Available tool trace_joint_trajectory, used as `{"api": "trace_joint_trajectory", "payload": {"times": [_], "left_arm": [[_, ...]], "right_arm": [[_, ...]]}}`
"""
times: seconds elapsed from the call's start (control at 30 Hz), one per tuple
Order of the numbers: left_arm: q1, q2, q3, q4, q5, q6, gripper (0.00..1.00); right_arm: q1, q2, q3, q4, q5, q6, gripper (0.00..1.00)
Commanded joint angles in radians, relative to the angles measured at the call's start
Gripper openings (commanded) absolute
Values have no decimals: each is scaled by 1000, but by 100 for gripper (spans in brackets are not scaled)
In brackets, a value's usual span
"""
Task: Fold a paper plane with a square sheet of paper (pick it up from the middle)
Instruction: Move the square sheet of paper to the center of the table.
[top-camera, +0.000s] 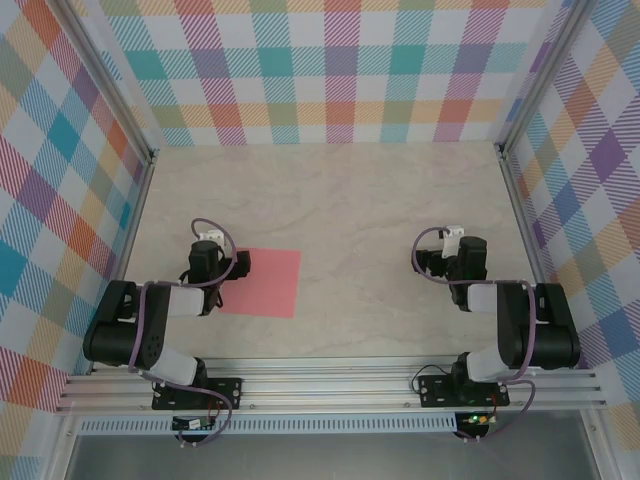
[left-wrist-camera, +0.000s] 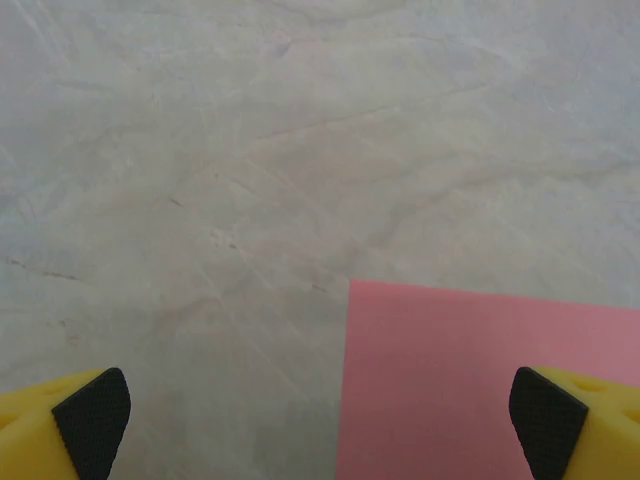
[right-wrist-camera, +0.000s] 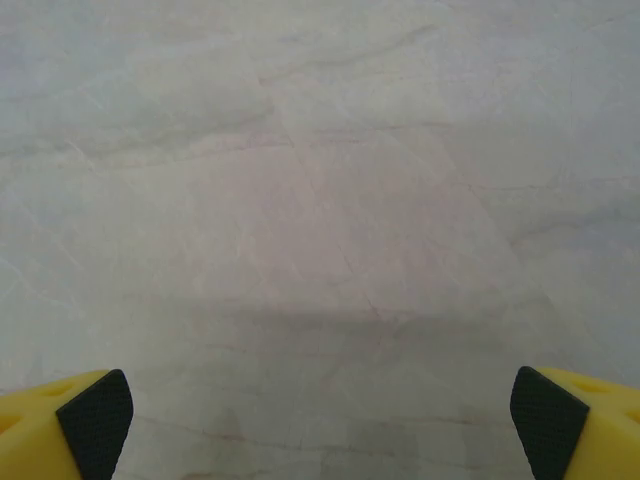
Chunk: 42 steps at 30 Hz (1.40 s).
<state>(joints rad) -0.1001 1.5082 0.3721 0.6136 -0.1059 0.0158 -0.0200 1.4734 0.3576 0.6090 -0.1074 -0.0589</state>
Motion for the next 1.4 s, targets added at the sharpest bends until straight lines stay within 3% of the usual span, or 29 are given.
{"api": "trace_joint_trajectory", "payload": {"times": [0.0, 0.6, 0.73, 0.93, 1.0, 1.17, 1.23, 1.33, 1.37], "left_arm": [[26, 53, 48, 189, -22, 3, 100], [26, 51, 47, 190, -12, 6, 100], [25, 10, 77, 104, 41, 27, 100], [26, -127, 79, -33, 25, 14, 100], [27, -204, 75, -77, 12, -11, 100], [27, -414, 81, -204, 62, -114, 100], [27, -473, 144, -401, -28, -289, 100], [34, -489, 237, -700, -162, -533, 100], [42, -486, 251, -746, -131, -557, 100]], "right_arm": [[-10, 53, 57, 198, -81, 45, 100], [-10, 51, 55, 199, -79, 44, 100], [-6, 44, 47, 208, -78, 41, 100], [12, 21, 60, 164, -28, 38, 100], [15, -50, 86, 43, 11, 57, 100], [15, -182, 361, -643, 143, 272, 100], [14, -175, 465, -838, 54, 295, 100], [9, -178, 470, -878, -128, 339, 100], [10, -188, 455, -862, -214, 357, 100]]}}
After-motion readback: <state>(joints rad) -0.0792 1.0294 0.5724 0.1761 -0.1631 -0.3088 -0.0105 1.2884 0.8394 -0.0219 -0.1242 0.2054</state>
